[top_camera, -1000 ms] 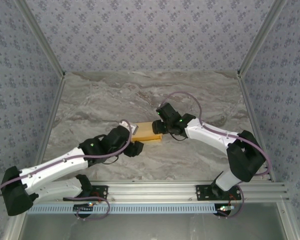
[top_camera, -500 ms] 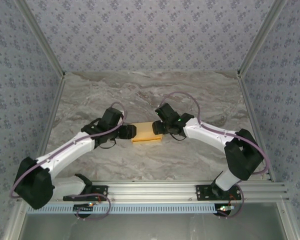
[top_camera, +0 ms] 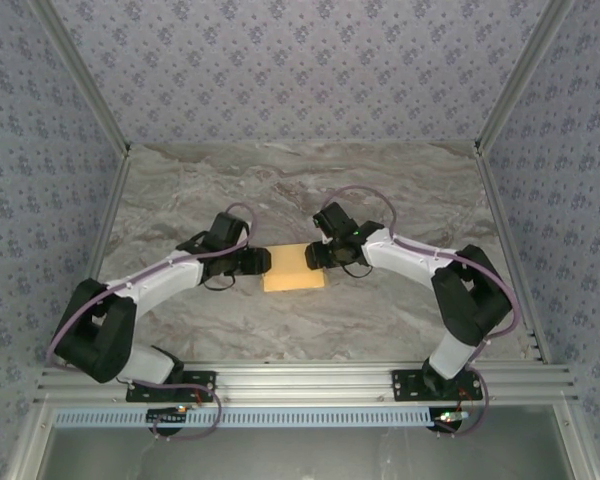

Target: Fold the paper box

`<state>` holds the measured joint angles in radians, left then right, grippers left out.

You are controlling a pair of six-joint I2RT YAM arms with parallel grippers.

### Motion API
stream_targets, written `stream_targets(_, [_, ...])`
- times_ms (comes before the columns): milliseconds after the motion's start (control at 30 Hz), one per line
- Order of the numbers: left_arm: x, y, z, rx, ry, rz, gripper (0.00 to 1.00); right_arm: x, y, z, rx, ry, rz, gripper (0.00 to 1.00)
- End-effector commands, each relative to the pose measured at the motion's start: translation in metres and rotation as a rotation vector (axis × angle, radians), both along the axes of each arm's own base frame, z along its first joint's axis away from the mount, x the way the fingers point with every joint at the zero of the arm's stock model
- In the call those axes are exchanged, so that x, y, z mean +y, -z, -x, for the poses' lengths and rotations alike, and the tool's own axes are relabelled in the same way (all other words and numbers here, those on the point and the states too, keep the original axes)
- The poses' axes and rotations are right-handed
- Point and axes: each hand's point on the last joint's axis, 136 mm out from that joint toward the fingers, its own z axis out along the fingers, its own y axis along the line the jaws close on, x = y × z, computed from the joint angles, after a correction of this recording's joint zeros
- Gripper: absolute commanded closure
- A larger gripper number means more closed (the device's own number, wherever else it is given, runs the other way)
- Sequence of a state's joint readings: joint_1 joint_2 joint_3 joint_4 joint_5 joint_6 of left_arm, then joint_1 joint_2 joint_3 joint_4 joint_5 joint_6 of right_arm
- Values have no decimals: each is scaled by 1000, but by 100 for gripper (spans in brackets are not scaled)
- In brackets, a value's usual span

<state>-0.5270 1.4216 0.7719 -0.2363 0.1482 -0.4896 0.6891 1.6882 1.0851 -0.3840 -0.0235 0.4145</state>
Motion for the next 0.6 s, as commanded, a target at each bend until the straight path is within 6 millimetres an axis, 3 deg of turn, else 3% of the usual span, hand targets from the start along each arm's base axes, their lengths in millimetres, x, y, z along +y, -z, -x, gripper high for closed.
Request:
stream_targets(0, [-4, 7, -1, 10, 8, 28, 41, 4, 10, 0, 30, -32, -10, 44])
stream_targets(367, [-7, 33, 8, 77, 12, 43, 50, 1, 33, 2, 89, -27, 5, 49])
stream_targets(567, [-19, 29, 5, 79, 7, 125, 49, 2, 25, -15, 71, -24, 8, 51])
